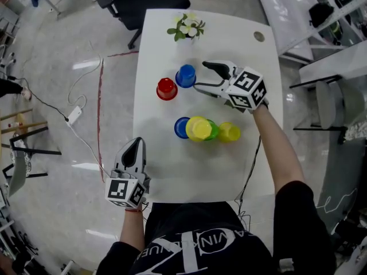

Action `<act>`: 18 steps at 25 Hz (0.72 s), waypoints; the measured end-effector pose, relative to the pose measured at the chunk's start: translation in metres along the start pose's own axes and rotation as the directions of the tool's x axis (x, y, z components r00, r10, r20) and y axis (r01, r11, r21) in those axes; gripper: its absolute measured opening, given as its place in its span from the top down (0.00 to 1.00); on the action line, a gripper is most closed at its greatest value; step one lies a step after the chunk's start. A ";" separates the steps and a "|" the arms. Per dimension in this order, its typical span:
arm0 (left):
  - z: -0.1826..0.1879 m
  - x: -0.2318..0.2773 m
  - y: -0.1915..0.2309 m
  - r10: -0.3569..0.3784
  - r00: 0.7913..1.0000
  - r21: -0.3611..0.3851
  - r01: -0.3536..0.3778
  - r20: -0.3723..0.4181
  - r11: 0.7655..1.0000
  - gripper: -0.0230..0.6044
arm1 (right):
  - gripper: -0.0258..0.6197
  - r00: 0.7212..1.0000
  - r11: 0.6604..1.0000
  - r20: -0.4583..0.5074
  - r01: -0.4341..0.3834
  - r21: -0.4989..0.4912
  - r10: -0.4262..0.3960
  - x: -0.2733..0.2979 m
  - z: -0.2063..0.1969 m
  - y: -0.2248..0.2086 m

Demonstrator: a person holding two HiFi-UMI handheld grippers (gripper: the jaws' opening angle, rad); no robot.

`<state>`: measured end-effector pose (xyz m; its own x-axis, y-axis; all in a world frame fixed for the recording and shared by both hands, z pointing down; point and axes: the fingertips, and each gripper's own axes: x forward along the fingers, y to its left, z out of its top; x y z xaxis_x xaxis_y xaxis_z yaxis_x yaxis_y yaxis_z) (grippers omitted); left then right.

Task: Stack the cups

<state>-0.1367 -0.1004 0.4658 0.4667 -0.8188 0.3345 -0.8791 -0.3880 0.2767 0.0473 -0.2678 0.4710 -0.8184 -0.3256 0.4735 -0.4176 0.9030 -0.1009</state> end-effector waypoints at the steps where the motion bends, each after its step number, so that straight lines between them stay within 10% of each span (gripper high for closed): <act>1: -0.001 -0.001 0.001 0.003 1.000 -0.003 -0.003 -0.001 1.000 0.96 | 0.44 1.000 1.000 -0.001 -0.003 0.003 0.003 0.005 -0.001 -0.001; 18: -0.006 -0.018 0.009 0.051 0.999 -0.031 -0.051 0.005 0.998 0.96 | 0.61 0.998 0.996 0.031 0.054 -0.076 -0.052 0.016 0.009 -0.011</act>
<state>-0.1522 -0.0864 0.4680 0.4206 -0.8398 0.3433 -0.8984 -0.3327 0.2866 0.0356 -0.2850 0.4717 -0.8074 -0.3803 0.4511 -0.4299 0.9028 -0.0083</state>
